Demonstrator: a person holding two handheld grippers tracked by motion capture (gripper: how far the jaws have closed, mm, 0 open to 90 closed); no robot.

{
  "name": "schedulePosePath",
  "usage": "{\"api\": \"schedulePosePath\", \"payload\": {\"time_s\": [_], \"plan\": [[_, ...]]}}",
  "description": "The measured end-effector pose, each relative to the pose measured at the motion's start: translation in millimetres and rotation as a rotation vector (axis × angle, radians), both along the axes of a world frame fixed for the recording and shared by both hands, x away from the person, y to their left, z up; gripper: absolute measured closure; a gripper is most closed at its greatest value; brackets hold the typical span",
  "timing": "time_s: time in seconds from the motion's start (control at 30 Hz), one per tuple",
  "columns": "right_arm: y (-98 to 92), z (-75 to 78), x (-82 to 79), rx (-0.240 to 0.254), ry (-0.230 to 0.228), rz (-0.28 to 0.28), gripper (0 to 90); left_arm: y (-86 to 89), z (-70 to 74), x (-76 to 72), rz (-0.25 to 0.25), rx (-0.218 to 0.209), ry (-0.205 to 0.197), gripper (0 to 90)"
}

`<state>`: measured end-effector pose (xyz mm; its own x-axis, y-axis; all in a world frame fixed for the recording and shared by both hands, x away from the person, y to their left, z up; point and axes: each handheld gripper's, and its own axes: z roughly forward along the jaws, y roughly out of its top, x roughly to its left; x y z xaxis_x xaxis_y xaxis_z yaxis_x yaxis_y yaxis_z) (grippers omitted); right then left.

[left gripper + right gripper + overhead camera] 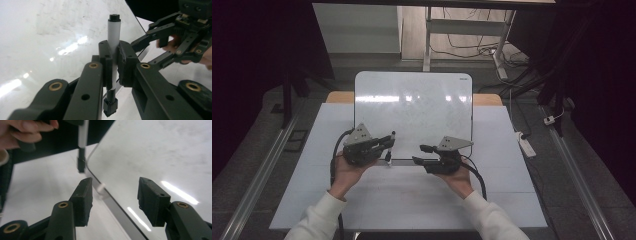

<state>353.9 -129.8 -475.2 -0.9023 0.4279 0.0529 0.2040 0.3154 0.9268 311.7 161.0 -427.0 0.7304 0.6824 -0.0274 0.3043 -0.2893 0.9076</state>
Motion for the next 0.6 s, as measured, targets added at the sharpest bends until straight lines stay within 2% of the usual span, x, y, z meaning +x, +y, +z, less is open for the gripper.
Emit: {"api": "schedulePosePath", "payload": {"time_s": [0.2, 0.43, 0.6], "plan": [[-21.6, 0.5, -1.6, -0.021, -0.031, -0.057, 44.3, 8.7, 3.7, -0.8, 0.021, 0.002, -0.002, 81.6], [-52.5, -1.2, -5.7, -0.076, -0.067, -0.131, 43.6, 21.6, 8.2, -0.5, 0.05, -0.009, 0.002, 81.5], [-83.5, -4.0, -11.9, -0.079, -0.059, -0.194, 43.4, 29.9, 11.1, 0.7, 0.071, -0.015, 0.008, 81.5]]}}
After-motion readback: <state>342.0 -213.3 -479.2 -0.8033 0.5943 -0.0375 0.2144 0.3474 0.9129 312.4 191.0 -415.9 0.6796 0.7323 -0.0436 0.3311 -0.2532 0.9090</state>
